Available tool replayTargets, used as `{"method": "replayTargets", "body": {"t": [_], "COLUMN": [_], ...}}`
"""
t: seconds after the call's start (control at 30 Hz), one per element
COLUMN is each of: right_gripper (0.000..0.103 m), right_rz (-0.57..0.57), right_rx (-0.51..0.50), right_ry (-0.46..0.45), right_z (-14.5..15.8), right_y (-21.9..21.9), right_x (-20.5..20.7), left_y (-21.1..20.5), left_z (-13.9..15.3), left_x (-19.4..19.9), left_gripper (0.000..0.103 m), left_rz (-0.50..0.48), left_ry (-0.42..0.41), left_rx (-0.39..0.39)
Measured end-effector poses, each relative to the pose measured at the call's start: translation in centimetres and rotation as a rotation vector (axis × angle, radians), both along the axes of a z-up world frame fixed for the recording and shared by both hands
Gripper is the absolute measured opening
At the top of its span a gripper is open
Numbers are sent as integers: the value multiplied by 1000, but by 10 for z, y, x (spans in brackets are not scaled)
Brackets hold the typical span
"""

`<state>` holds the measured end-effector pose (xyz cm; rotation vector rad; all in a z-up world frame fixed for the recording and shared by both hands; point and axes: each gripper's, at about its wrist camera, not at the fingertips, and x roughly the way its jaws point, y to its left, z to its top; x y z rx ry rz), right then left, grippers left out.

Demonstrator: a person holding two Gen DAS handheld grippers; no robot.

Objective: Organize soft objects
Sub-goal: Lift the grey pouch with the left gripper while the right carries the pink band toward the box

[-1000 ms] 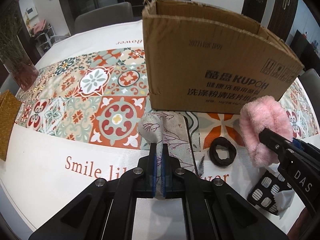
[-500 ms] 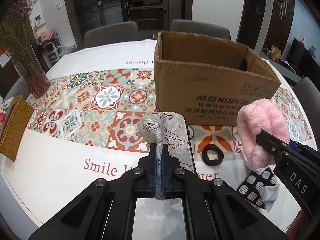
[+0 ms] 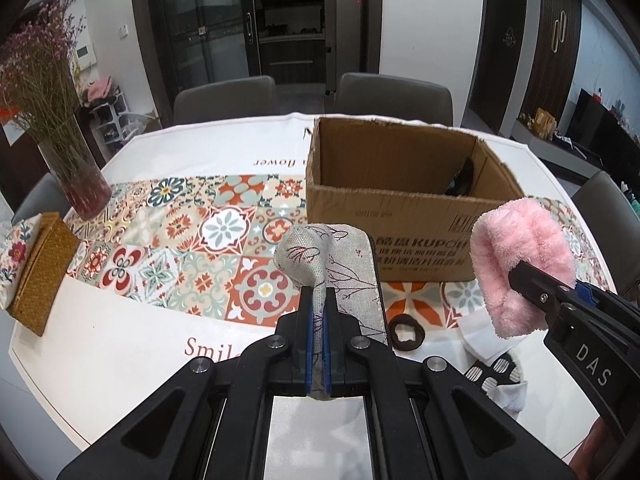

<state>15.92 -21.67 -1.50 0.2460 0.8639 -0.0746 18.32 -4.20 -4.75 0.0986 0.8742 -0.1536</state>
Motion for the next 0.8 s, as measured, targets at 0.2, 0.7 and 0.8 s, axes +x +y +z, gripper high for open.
{"method": "replayTargets", "body": {"t": [0.2, 0.7, 0.8], "right_gripper": [23, 23, 23], "right_rz": [-2, -13, -12], "right_rx": [-2, -13, -15], "right_ry": [-44, -115, -124], "right_z": [23, 66, 71], "right_y": [0, -9, -9], "right_x": [-1, 7, 11], "left_y": [-2, -11, -13], "left_z": [25, 72, 77], "left_x": [0, 13, 18], "left_gripper": [5, 5, 5], "left_rz": [-5, -31, -35], "left_ry": [-40, -115, -122], "left_rx": [-10, -23, -23]}}
